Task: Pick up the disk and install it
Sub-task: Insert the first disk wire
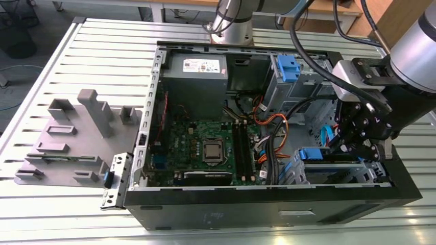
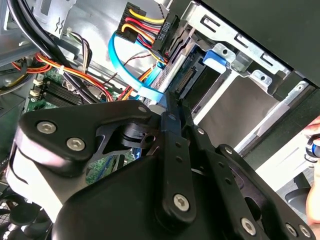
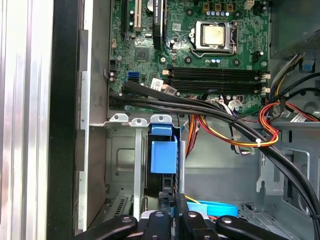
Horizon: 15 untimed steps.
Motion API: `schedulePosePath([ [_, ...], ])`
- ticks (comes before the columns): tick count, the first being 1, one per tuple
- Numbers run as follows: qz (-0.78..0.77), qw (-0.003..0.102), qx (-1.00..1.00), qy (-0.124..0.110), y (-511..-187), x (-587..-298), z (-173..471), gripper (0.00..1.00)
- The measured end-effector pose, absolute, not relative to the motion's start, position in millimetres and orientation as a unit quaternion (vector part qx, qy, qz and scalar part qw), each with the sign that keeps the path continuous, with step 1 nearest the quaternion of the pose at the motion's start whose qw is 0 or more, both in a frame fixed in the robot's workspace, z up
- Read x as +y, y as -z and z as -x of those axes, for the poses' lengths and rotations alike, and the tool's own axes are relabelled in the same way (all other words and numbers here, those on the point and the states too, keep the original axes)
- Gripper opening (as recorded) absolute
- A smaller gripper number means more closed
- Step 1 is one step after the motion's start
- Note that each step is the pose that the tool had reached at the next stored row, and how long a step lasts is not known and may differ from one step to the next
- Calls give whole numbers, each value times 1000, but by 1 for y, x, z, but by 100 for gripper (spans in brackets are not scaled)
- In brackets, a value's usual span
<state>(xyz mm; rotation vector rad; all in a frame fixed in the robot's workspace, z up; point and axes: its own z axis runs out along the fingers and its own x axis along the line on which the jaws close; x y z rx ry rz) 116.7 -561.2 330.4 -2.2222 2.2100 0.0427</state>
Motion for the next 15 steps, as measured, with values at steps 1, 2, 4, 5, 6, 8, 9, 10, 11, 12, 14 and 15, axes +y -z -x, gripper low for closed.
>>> schedulePosePath([
  [1, 709, 4, 705, -14, -330, -561, -117, 16],
  [2, 709, 4, 705, -14, -330, -561, -117, 16],
  [4, 709, 4, 705, -14, -330, -561, -117, 17],
  [5, 709, 4, 705, -14, -330, -561, -117, 17],
  [6, 709, 4, 705, -14, -330, -561, -117, 24],
  [8, 709, 4, 705, -14, -330, -561, -117, 24],
  [9, 709, 4, 705, -14, -330, -561, -117, 24],
  [10, 709, 4, 705, -14, -330, -561, -117, 24],
  [11, 709, 4, 705, -14, -330, -561, -117, 24],
  [12, 709, 4, 705, -14, -330, -561, -117, 24],
  [14, 709, 4, 705, -14, -330, -561, -117, 24],
  [15, 709, 4, 705, -14, -330, -561, -117, 24],
])
